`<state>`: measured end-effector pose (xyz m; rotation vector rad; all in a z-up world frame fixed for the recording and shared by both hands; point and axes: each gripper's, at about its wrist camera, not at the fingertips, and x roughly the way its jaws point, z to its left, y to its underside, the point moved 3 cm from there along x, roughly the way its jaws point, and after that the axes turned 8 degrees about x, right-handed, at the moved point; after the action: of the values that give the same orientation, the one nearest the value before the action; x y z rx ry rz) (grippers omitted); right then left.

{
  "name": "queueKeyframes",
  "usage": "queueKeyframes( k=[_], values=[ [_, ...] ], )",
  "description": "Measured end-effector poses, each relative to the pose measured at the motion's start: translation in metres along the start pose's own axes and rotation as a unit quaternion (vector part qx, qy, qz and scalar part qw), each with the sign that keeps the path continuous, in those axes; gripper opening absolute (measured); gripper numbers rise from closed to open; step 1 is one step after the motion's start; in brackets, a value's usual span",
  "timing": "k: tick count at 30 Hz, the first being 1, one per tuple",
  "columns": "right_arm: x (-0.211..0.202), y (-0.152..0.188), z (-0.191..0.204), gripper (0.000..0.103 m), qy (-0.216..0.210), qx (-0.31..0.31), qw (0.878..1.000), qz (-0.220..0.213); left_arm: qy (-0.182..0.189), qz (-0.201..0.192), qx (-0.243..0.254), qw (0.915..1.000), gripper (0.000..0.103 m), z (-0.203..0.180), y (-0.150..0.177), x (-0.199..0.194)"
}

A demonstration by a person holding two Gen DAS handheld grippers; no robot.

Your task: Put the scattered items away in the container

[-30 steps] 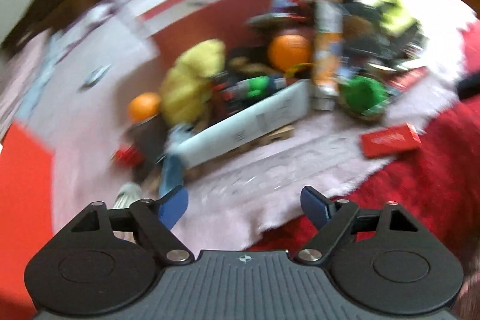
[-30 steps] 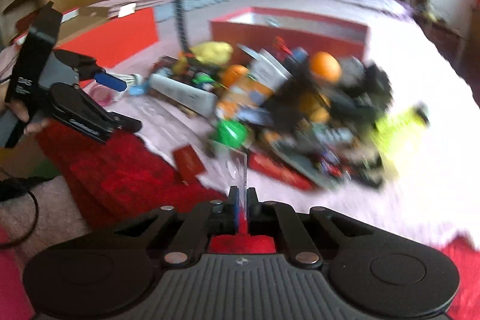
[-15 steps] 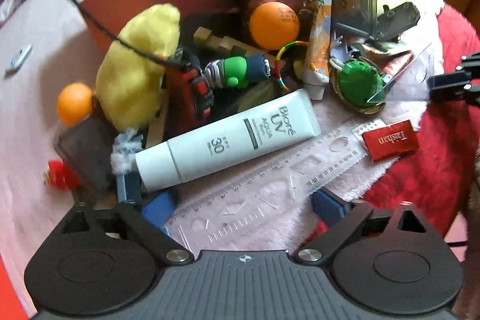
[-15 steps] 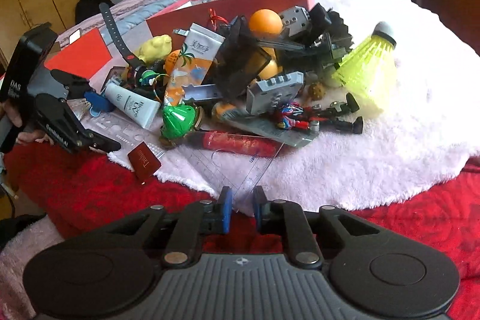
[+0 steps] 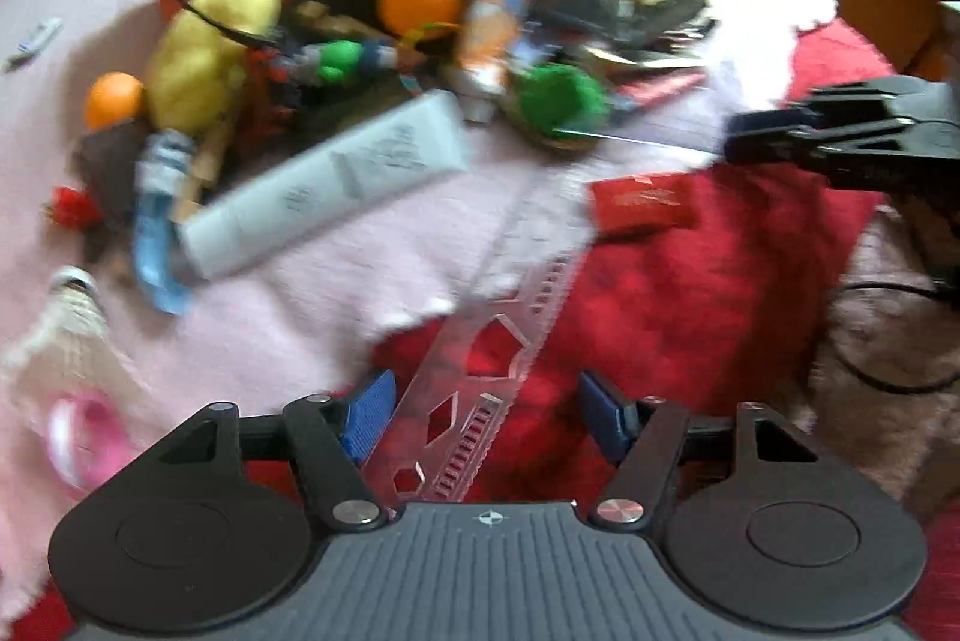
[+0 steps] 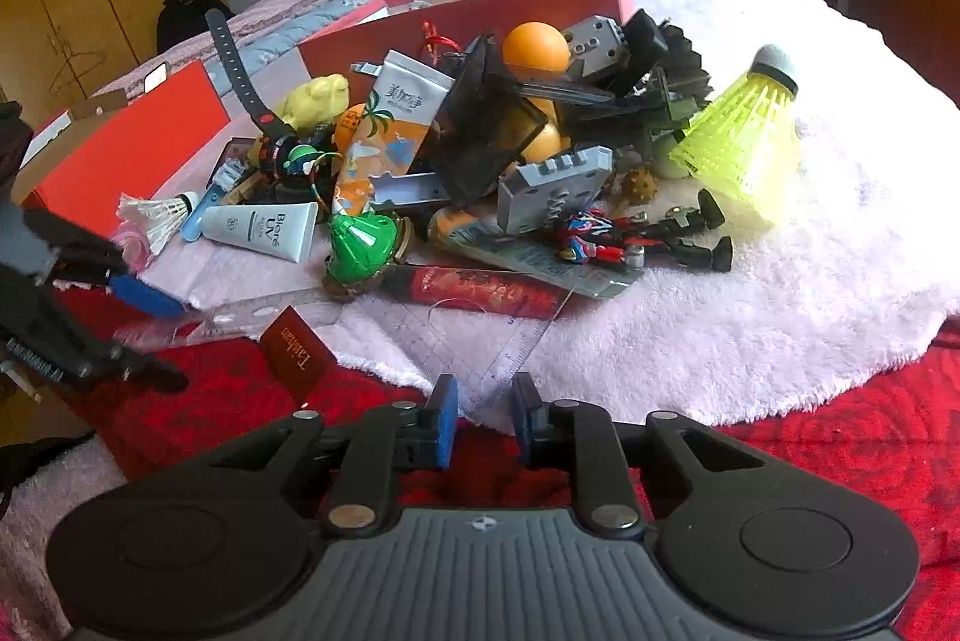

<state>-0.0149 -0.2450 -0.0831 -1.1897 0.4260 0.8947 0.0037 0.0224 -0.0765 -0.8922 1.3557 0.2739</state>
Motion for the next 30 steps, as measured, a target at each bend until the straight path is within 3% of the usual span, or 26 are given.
queueKeyframes(
  k=[2,7,12,14,15,16,19,21,23,25,26,30],
  values=[
    [-0.003,-0.001,0.003,0.026,-0.002,-0.007,1.000,0.001,-0.007,-0.002,0.005,1.0000,0.066,-0.004,-0.004,0.003],
    [-0.018,-0.007,0.004,0.033,-0.013,-0.006,1.000,-0.006,0.021,-0.029,-0.031,0.9989,0.065,-0.004,-0.011,0.006],
    [-0.015,-0.017,-0.010,0.044,0.000,0.023,1.000,-0.015,-0.013,-0.040,-0.023,0.9989,0.066,-0.005,-0.018,0.018],
    [-0.005,-0.020,-0.012,0.048,0.001,0.026,1.000,0.002,-0.033,-0.042,-0.010,0.9985,0.057,-0.011,-0.020,0.017],
    [0.000,-0.020,-0.011,0.051,-0.002,0.023,1.000,0.010,-0.043,-0.043,-0.004,0.9981,0.042,-0.014,-0.022,0.016],
    [0.004,-0.021,-0.009,0.057,-0.005,0.020,1.000,0.016,-0.051,-0.046,-0.010,0.9976,0.038,-0.014,-0.021,0.013],
    [0.012,-0.019,0.000,0.061,-0.001,0.001,1.000,0.018,-0.066,-0.054,-0.030,0.9959,0.038,-0.016,-0.021,0.008],
    [0.012,-0.015,0.009,0.060,0.005,-0.023,1.000,0.017,-0.076,-0.059,-0.042,0.9944,0.038,-0.017,-0.020,0.004],
    [0.011,-0.011,0.018,0.051,0.009,-0.045,0.999,0.018,-0.083,-0.067,-0.054,0.9928,0.038,-0.017,-0.018,-0.003],
    [0.009,-0.008,0.023,0.033,0.013,-0.059,0.998,0.029,-0.093,-0.083,-0.075,0.9894,0.036,-0.012,-0.015,-0.013],
    [0.007,-0.007,0.024,0.029,0.013,-0.062,0.997,0.040,-0.093,-0.088,-0.087,0.9879,0.035,-0.009,-0.013,-0.018],
    [-0.003,-0.002,0.034,0.027,0.020,-0.107,0.992,0.065,-0.095,-0.096,-0.124,0.9830,0.033,0.003,-0.007,-0.023]
  ],
)
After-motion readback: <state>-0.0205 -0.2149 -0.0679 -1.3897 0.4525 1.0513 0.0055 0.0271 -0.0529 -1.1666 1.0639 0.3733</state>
